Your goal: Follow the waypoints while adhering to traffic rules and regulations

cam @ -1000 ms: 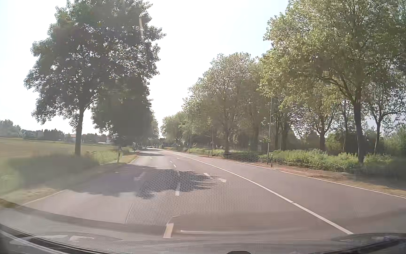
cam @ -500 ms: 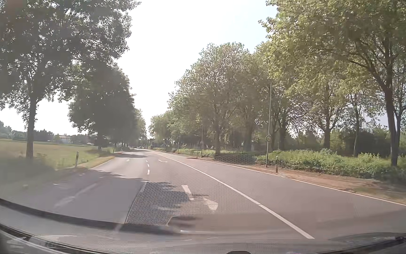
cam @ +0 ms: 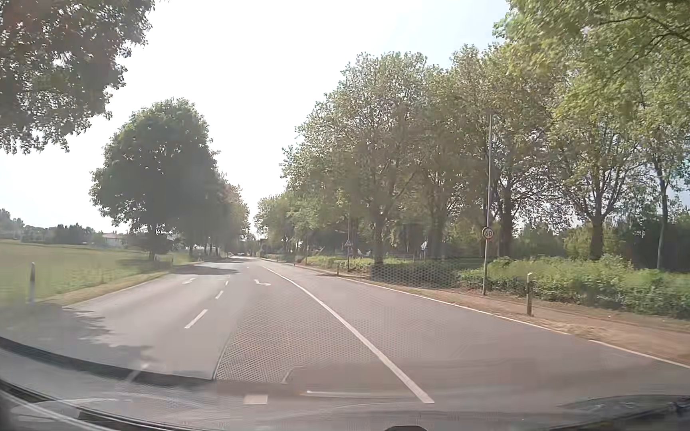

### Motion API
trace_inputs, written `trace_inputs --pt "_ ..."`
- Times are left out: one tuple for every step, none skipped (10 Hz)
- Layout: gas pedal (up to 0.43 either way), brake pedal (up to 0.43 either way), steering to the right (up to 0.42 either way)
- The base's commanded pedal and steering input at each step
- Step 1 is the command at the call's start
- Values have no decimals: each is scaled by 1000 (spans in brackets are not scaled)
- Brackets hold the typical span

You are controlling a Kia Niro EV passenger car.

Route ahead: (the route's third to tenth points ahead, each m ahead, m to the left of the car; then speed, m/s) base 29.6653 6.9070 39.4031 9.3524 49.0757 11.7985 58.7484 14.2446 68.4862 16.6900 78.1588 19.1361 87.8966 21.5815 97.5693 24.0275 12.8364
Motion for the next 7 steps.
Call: trace_inputs --pt "409 0 -25" --pt "398 0 -29" --pt "398 0 -35" --pt "390 0 -43" --pt "378 0 -48" --pt "378 0 -49" --pt "370 0 -49"
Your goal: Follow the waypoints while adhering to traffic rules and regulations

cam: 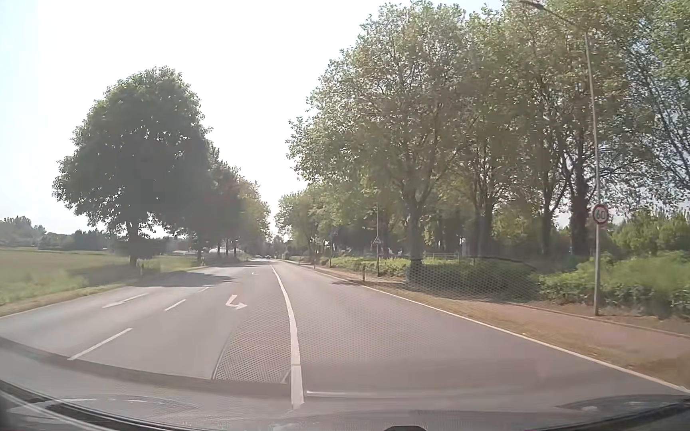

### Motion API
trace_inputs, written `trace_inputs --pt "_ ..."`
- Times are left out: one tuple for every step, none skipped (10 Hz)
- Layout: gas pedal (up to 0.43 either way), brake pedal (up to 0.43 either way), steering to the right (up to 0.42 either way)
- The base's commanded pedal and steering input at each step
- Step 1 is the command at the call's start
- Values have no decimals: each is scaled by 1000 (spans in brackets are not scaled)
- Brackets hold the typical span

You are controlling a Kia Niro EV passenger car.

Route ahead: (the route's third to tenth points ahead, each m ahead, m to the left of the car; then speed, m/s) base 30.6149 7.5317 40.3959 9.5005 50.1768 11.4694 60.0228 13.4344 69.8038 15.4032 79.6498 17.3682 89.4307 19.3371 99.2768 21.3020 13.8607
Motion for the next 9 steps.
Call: trace_inputs --pt "370 0 -48" --pt "370 0 -46" --pt "370 0 -45" --pt "358 0 -44" --pt "331 0 -44" --pt "331 0 -44" --pt "319 0 -44" --pt "319 0 -44" --pt "319 0 -44"
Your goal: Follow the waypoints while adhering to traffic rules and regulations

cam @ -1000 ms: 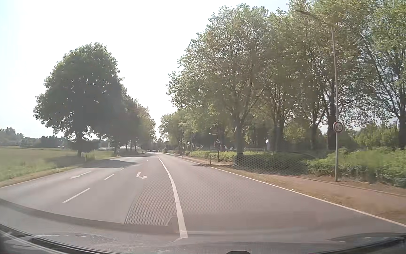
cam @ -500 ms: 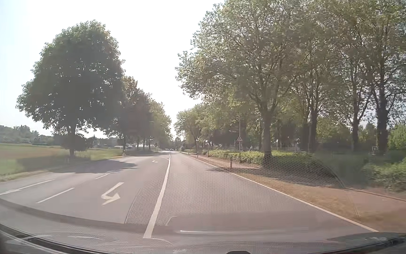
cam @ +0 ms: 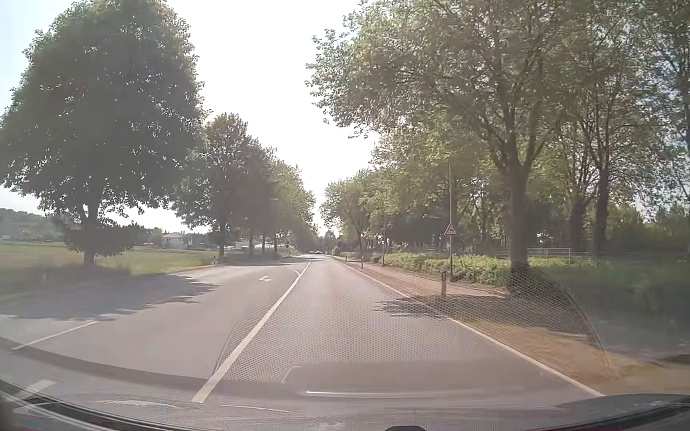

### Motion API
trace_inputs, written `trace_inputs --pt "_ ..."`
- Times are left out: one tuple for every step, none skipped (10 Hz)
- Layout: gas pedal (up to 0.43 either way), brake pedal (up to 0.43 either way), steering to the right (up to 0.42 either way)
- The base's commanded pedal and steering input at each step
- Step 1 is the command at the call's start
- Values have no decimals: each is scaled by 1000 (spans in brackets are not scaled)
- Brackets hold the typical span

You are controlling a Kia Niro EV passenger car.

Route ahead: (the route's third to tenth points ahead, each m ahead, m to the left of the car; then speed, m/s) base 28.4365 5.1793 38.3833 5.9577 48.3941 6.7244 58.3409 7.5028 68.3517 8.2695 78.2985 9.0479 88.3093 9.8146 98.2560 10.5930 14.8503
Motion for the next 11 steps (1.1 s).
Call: trace_inputs --pt "319 0 -44" --pt "319 0 -43" --pt "319 0 -41" --pt "287 0 -36" --pt "280 0 -30" --pt "280 0 -24" --pt "280 0 -15" --pt "280 0 -8" --pt "280 0 -7" --pt "280 0 -7" --pt "280 0 -6"
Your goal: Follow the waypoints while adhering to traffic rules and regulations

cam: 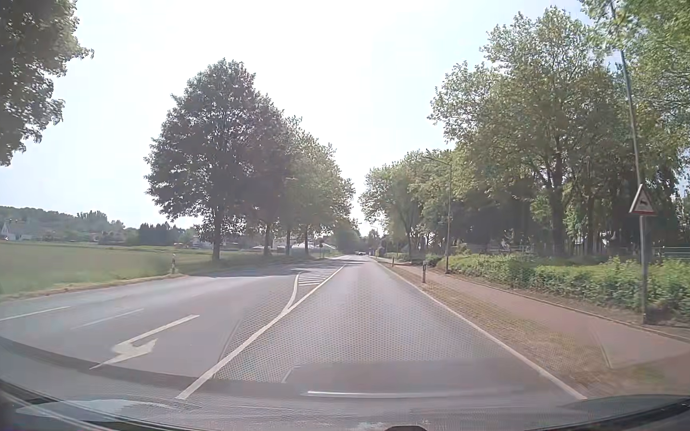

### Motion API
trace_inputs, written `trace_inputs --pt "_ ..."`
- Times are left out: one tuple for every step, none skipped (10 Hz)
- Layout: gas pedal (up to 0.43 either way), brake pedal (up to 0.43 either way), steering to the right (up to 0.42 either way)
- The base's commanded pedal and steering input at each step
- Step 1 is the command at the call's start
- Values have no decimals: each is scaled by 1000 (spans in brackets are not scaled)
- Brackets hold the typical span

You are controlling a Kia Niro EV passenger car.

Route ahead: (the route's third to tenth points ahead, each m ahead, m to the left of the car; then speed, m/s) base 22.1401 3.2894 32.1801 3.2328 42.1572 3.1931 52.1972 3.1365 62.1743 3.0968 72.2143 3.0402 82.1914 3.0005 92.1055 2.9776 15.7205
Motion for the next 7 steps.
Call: trace_inputs --pt "280 0 -6" --pt "268 0 -5" --pt "248 0 -3" --pt "228 0 -3" --pt "220 0 -3" --pt "209 0 -2" --pt "209 0 -3"
